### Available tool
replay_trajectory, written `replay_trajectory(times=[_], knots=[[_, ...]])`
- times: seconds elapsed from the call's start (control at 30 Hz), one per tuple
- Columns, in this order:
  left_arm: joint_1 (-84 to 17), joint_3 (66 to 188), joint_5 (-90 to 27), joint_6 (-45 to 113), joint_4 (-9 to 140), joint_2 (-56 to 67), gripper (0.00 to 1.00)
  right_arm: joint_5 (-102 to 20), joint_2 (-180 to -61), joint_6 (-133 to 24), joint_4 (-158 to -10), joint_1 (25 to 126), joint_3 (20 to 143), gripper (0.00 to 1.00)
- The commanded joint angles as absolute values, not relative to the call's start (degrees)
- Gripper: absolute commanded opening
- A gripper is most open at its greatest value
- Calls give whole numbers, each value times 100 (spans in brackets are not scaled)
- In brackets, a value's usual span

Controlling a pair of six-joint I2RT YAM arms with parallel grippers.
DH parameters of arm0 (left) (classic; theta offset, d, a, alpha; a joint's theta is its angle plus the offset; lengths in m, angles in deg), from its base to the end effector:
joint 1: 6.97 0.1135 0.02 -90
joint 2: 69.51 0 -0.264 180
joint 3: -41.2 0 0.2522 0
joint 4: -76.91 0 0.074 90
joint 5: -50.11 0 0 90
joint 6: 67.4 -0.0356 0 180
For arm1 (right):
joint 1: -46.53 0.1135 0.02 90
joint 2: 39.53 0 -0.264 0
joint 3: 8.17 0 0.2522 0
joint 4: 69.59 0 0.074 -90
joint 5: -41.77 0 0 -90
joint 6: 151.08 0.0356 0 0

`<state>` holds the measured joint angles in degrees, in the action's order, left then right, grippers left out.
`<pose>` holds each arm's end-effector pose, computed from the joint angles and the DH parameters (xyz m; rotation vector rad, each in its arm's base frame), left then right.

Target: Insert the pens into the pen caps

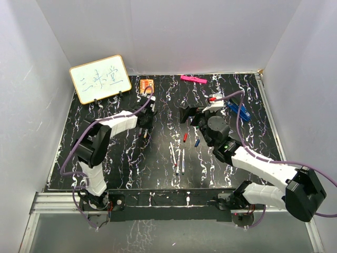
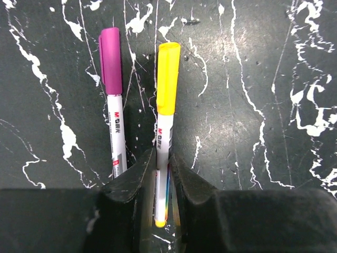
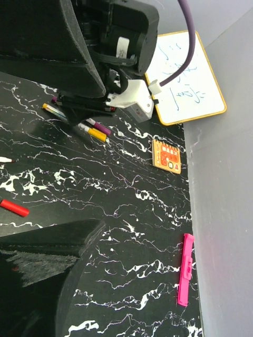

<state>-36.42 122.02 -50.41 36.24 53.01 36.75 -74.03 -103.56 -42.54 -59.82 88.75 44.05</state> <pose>0.3451 -0.1874 0.1759 0.2505 2.4032 -0.1218 0.2009 0.1614 0.2955 0.0176 1.6220 0.4601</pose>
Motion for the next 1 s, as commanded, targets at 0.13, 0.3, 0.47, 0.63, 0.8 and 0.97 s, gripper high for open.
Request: replay_trajectory(times=[0.13, 0.3, 0.47, 0.63, 0.8, 0.97], knots=[[-3575, 12500, -5081, 3637, 5093, 4006, 22, -7363, -10387, -4150, -5857, 8848, 4355, 98], [-3562, 12610, -5029, 3675, 5133, 4080, 28, -7378, -10397, -4118, -5862, 8846, 4297, 98], [-3562, 12739, -5113, 3632, 5071, 3931, 33, -7404, -10384, -4100, -5820, 8852, 4281, 98], [-3561, 12859, -5085, 3596, 5055, 3527, 35, -7518, -10428, -3926, -5772, 8853, 4272, 98], [-3570, 12825, -4931, 3595, 5062, 3022, 38, -8006, -10426, -3544, -5804, 8833, 4215, 98], [-3592, 12543, -4788, 3640, 5043, 2502, 39, -8190, -10310, -3661, -5794, 8832, 4149, 98]])
